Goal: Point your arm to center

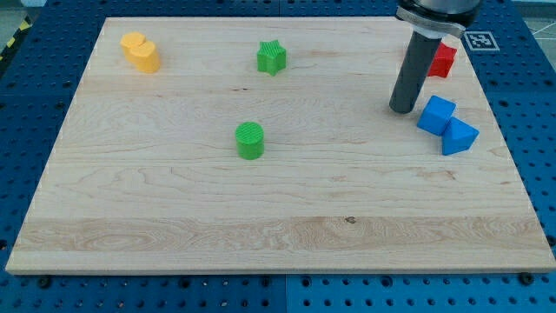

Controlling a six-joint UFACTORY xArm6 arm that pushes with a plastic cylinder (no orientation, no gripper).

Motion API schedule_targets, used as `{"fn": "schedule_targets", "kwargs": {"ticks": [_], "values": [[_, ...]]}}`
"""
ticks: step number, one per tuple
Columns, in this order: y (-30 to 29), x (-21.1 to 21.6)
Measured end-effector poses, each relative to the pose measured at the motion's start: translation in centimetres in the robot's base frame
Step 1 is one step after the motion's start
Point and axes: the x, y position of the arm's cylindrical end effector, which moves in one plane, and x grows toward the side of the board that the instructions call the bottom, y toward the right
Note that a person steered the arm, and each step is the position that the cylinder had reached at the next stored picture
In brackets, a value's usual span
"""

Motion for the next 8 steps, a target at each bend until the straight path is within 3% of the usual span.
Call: {"fn": "schedule_targets", "kwargs": {"ticks": [1,2,3,6,8], "values": [[-3.8,-2.8],[-6.8,-2.8],[-8.9,-1.7],[-12.3,7.7],[-12.3,7.7]]}}
